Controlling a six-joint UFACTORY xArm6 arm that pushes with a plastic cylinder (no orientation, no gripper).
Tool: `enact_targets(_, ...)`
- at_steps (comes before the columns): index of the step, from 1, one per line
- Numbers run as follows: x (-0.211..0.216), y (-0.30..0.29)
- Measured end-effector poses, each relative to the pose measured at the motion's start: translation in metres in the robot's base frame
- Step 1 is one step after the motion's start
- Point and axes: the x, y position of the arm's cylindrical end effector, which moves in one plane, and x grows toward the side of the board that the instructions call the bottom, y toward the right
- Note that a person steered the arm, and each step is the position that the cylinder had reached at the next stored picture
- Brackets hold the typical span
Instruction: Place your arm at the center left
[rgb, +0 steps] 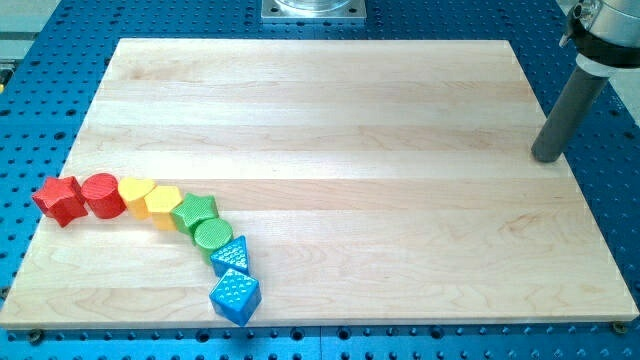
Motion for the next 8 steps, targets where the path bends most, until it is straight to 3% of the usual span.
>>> enact_targets(4,-0.006,0.004)
enact_targets(5,-0.019,-0.023)
enact_targets(7,-0.031,-0.179)
enact_targets(8,-0.037,-0.292)
